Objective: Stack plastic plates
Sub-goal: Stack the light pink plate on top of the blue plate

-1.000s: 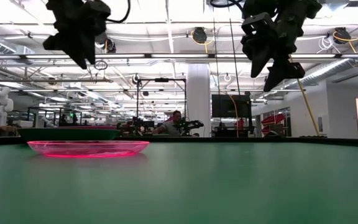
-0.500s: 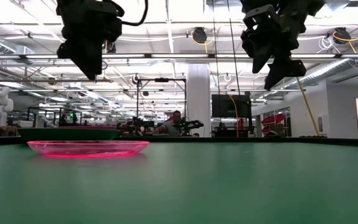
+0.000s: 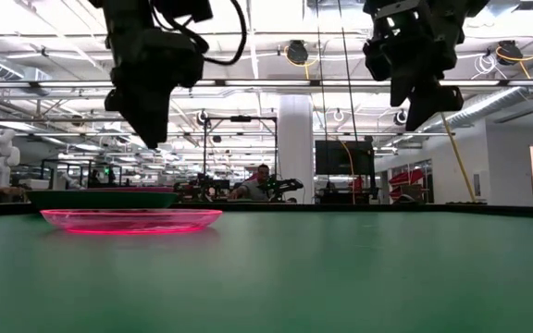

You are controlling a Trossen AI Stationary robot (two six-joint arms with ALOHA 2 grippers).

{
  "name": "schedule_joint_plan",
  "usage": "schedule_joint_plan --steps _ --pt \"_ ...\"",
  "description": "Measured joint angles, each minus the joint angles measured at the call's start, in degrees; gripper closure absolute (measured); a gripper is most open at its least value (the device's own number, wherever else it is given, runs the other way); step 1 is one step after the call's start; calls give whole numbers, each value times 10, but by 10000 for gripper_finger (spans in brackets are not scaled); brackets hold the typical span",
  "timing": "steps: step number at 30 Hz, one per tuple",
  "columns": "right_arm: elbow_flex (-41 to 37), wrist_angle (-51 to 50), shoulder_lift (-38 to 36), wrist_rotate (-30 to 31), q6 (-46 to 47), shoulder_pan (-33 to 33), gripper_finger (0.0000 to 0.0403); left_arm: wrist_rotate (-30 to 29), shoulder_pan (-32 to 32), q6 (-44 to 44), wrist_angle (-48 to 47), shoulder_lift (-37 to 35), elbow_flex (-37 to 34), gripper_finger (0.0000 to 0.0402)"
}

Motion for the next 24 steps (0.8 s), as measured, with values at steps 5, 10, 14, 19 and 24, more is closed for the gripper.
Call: schedule_joint_plan --steps 5,10,14,19,24 --pt "0 -3 0 2 -10 11 167 24 10 4 16 21 -16 254" --pt "0 -16 0 2 -19 12 167 59 5 3 43 41 -45 254" --pt "0 -19 0 1 -25 12 167 70 2 -7 65 55 -54 254" --pt "0 -21 0 1 -34 12 167 64 0 -19 65 69 -54 254" --pt "0 -21 0 1 -47 12 167 64 -2 -13 61 93 -54 254"
